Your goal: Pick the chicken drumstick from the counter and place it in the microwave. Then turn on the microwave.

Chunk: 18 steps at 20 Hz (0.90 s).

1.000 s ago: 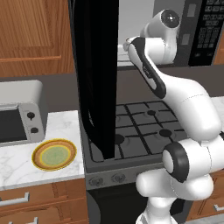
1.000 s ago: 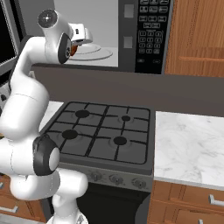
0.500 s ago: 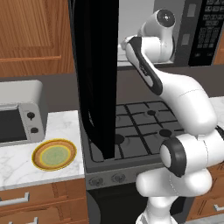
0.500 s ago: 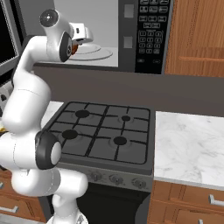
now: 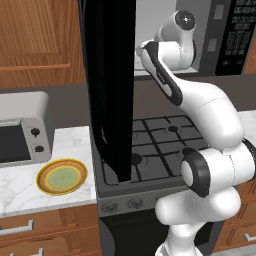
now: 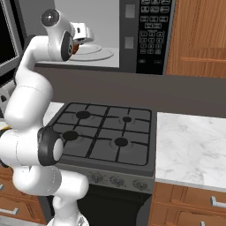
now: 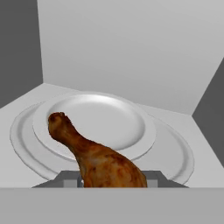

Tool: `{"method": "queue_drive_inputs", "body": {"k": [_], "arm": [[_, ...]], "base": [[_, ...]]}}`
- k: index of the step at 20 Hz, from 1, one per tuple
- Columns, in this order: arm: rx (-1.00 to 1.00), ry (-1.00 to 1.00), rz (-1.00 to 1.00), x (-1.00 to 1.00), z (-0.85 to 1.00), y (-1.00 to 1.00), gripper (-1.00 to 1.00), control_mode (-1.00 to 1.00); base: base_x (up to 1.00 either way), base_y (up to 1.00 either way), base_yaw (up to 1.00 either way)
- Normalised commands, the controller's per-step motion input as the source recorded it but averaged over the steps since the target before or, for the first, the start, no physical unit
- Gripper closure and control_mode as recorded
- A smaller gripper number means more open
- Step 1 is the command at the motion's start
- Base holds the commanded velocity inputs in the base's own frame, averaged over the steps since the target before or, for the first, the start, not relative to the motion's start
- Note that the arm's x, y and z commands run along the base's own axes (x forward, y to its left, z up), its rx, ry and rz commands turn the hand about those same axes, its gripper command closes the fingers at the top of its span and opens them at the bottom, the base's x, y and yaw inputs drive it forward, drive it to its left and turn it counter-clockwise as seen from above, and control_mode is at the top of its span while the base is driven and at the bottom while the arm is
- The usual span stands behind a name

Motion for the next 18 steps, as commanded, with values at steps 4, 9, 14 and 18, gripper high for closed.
{"method": "queue_drive_inputs", "body": {"k": [4, 9, 14, 18], "arm": [[0.0, 0.0, 0.0, 0.09, 0.0, 0.08, 1.0, -1.0], [0.0, 0.0, 0.0, 0.02, 0.0, 0.09, 1.0, -1.0], [0.0, 0.0, 0.0, 0.05, 0.0, 0.08, 1.0, -1.0], [0.0, 0.0, 0.0, 0.08, 0.0, 0.08, 1.0, -1.0]], "base": [[0.0, 0.0, 0.0], [0.0, 0.0, 0.0], [0.0, 0.0, 0.0], [0.0, 0.0, 0.0]]}}
